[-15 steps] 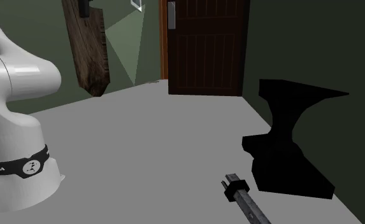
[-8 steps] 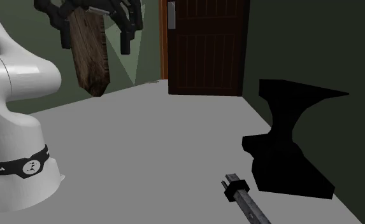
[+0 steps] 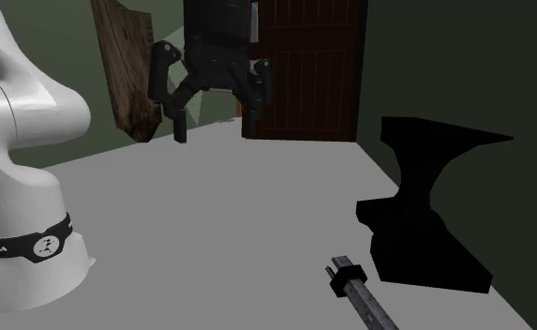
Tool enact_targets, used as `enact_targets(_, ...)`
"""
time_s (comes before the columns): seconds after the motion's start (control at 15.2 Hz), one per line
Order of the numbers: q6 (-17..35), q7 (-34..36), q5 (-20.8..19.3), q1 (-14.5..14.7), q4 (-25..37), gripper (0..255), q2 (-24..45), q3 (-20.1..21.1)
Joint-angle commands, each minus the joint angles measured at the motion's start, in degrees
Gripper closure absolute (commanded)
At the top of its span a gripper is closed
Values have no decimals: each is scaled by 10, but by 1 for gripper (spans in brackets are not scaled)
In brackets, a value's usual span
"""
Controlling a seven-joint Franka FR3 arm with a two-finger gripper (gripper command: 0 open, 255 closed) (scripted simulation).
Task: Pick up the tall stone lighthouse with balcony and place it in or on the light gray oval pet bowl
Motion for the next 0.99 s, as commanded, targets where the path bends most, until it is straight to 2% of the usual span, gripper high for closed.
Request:
enact_targets(0.0,37,35,-1,-6,10,0,46,16)
enact_targets(0.4,127,144,-25,-18,49,0,176,56)
enact_targets(0.92,206,299,-105,-12,150,0,366,68)
